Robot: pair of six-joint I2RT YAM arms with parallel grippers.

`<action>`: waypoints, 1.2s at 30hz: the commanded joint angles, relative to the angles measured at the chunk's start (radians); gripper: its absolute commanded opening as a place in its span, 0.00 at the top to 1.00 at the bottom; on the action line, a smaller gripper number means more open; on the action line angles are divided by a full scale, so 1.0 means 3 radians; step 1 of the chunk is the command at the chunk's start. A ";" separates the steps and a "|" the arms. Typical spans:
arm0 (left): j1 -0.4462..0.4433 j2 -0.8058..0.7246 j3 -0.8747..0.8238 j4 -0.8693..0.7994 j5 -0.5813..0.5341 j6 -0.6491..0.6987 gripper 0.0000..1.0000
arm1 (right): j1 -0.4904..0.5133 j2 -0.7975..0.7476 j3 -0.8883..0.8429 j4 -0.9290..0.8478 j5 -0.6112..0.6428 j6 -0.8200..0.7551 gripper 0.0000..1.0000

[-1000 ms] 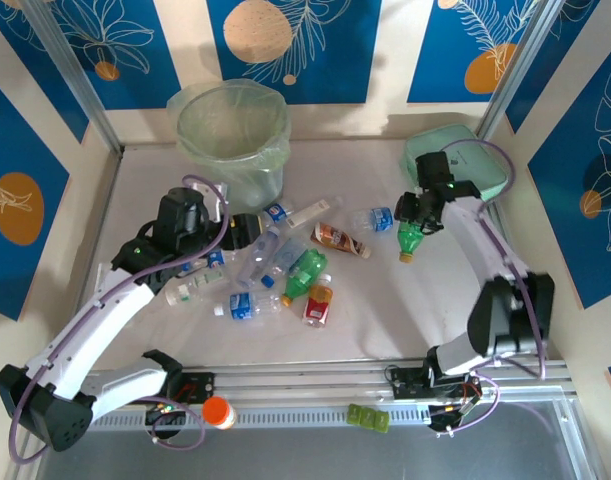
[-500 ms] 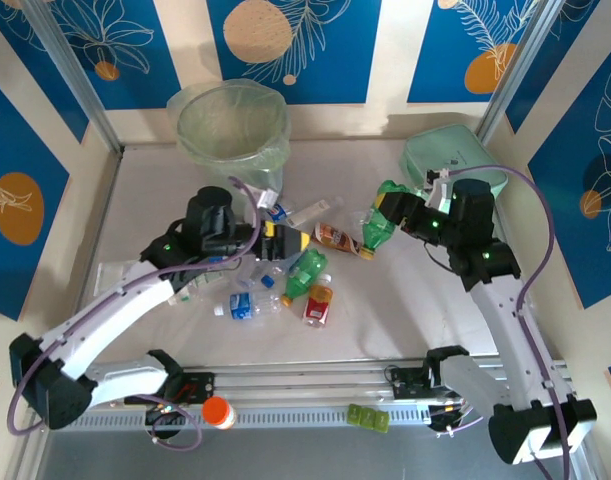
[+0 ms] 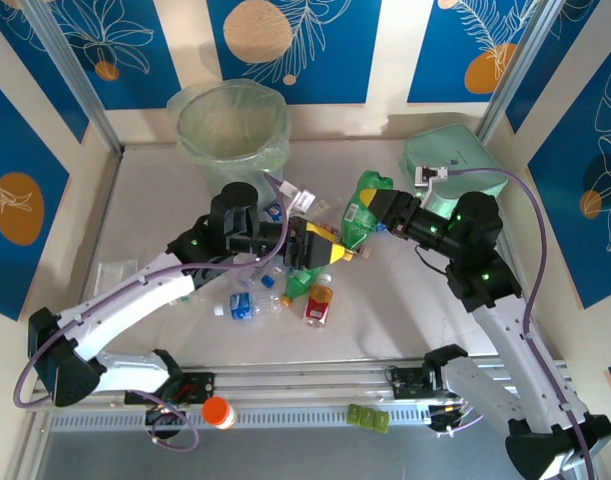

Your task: Put the plastic bottles in the bin

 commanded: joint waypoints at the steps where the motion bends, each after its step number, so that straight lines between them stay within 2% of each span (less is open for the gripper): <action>1: -0.0102 0.0068 0.0107 0.0152 0.0122 -0.0053 0.20 | 0.0033 -0.0022 -0.0077 0.0305 -0.0042 0.0203 0.49; 5: -0.0152 0.0122 0.0137 0.0122 0.0077 -0.0045 0.22 | 0.0054 -0.0028 -0.0115 0.0473 -0.0030 0.0326 0.49; 8: -0.0153 0.0163 0.0158 0.0127 0.0101 -0.0054 0.28 | 0.0071 -0.0043 -0.0226 0.0696 -0.0023 0.0493 0.49; 15: -0.0158 0.0214 0.0198 0.0152 0.0073 -0.0063 0.49 | 0.0179 -0.0141 -0.0328 0.0774 0.0050 0.0492 0.49; 19: -0.0154 0.0248 0.0226 0.0121 0.0071 -0.0031 0.69 | 0.0186 -0.0228 -0.0349 0.0666 0.0095 0.0407 0.49; 24: -0.0160 0.0245 0.0253 0.0061 0.0041 0.0018 0.77 | 0.0186 -0.0313 -0.0349 0.0519 0.0127 0.0306 0.48; 26: -0.0156 0.0226 0.0267 0.0027 0.0021 0.0054 0.80 | 0.0186 -0.0338 -0.0315 0.0402 0.0149 0.0231 0.41; 29: -0.0157 0.0187 0.0315 -0.0152 -0.0091 0.0192 0.89 | 0.0186 -0.0399 -0.0218 0.0168 0.0231 0.0081 0.17; 31: -0.0138 0.0157 0.0370 -0.0362 -0.0223 0.0328 0.94 | 0.0190 -0.0439 -0.0112 -0.0006 0.0292 -0.0060 0.07; 36: 0.0009 0.0067 0.0589 -0.0841 -0.0498 0.0609 1.00 | 0.0176 -0.0504 0.0296 -0.0608 0.0439 -0.0486 0.04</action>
